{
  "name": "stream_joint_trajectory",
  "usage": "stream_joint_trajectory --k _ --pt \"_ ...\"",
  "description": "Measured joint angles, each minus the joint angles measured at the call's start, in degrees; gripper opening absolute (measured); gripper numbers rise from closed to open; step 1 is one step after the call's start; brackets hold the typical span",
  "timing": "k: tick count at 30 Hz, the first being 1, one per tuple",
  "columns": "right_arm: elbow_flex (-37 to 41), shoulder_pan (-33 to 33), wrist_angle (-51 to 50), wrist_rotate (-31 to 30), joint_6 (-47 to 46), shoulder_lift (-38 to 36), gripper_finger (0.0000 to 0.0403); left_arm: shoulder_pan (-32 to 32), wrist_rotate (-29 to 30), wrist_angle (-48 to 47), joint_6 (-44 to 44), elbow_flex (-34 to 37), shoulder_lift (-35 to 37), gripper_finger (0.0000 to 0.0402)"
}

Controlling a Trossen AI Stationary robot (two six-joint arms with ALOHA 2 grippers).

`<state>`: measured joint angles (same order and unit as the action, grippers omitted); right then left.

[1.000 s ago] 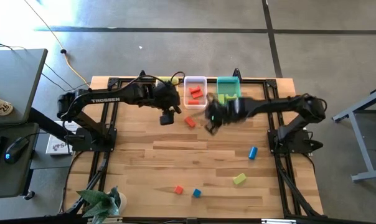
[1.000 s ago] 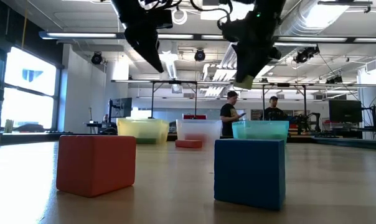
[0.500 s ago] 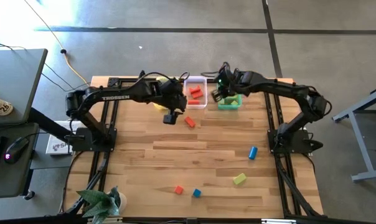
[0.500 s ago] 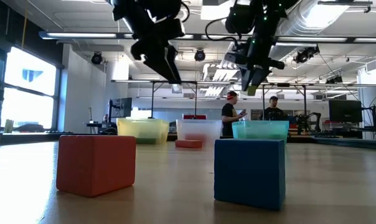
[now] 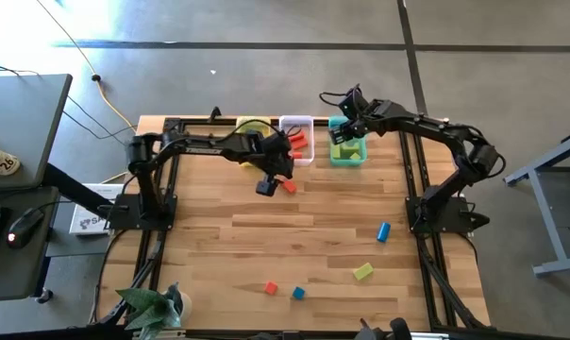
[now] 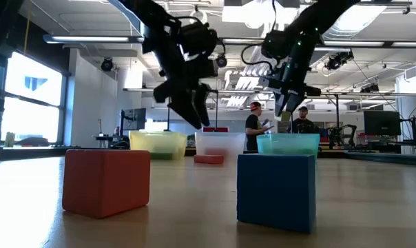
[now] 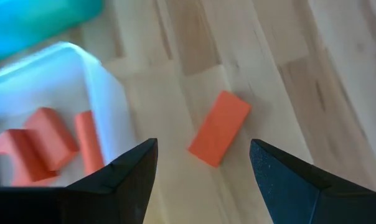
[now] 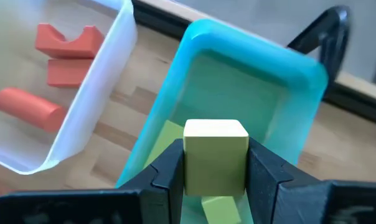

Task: Sort & place blocks by color
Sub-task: Put the green block into the green bin, then put the orange block into the transparent bin

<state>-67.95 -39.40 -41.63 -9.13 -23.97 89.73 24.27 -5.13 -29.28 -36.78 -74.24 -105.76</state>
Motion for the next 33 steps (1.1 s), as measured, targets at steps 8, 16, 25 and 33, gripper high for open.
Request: stream_joint_trajectory --k 8,16,25,33 --pt "4.0 -1.3 3.4 4.6 0.0 0.0 0.0100 -0.6 0.3 1.4 -4.8 0.0 -4.3 0.0243" --pt "8.0 -1.2 5.8 8.7 -0.8 0.0 0.0100 -1.9 0.7 2.5 -10.3 0.0 -7.3 0.0243" --pt "8.9 -1.2 6.2 8.1 -1.7 0.0 0.0145 -2.3 1.2 4.0 -10.3 0.0 -9.9 0.0243" --pt "8.9 -1.2 6.8 8.1 -1.5 0.0 0.0175 -2.2 1.2 5.3 -8.4 0.0 -10.1 0.0236"
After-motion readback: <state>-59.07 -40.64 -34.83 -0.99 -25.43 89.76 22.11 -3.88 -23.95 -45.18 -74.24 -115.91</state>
